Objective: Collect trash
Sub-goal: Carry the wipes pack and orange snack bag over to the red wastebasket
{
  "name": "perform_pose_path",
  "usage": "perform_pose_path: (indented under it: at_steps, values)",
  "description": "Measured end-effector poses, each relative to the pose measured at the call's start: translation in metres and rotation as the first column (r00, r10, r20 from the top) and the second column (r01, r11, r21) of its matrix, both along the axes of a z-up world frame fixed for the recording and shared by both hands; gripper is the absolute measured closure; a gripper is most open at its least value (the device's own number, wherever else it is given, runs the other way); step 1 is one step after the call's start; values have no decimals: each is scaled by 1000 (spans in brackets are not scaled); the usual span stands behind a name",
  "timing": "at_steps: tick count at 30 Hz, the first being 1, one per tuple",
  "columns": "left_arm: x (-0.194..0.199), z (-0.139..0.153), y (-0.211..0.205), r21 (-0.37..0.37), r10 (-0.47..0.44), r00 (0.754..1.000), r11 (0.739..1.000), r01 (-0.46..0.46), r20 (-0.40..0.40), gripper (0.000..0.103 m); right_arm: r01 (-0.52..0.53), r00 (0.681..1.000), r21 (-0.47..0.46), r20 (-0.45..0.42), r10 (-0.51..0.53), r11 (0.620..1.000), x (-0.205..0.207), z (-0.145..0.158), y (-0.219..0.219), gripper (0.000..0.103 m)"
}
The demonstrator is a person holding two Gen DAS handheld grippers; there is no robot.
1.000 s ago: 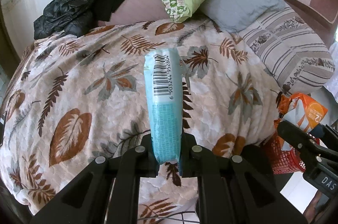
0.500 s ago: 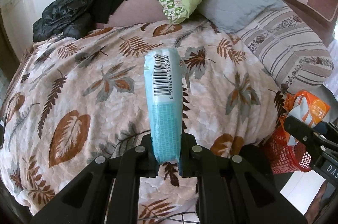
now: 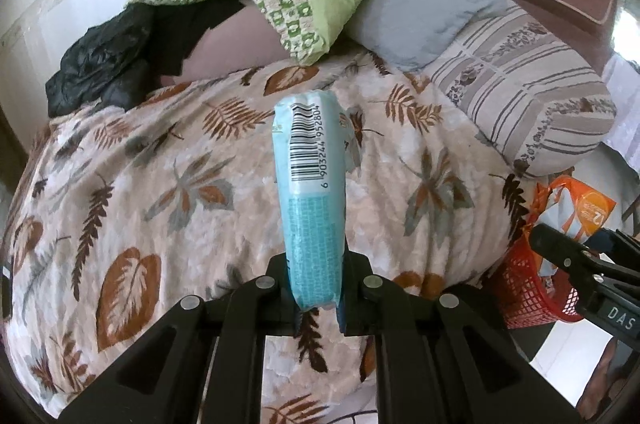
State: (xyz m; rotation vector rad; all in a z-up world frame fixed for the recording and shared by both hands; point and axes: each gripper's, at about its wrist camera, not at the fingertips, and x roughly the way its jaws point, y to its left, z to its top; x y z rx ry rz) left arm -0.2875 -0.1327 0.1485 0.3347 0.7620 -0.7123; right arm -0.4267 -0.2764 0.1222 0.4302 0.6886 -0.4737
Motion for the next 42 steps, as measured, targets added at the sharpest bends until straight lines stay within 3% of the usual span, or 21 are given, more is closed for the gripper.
perform_pose_path:
  at_steps: [13,23,33,42]
  values:
    - [-21,27,-48,-21,-92,995,995,93,46,92,125,991,19,36,-125,992,-45,-1,-38,32]
    - [-52,22,-87,10,-204,978,979,203,38,92,249,967,29,52,-250,968,-86,1,-72,32]
    - [-71,13,-106,28,-257,966,966,256,34,92,288,956,20,43,-289,957,-100,0,-83,32]
    - [-64,2,-102,52,-228,973,972,227,13,92,269,962,33,34,-270,963,-95,-5,-78,32]
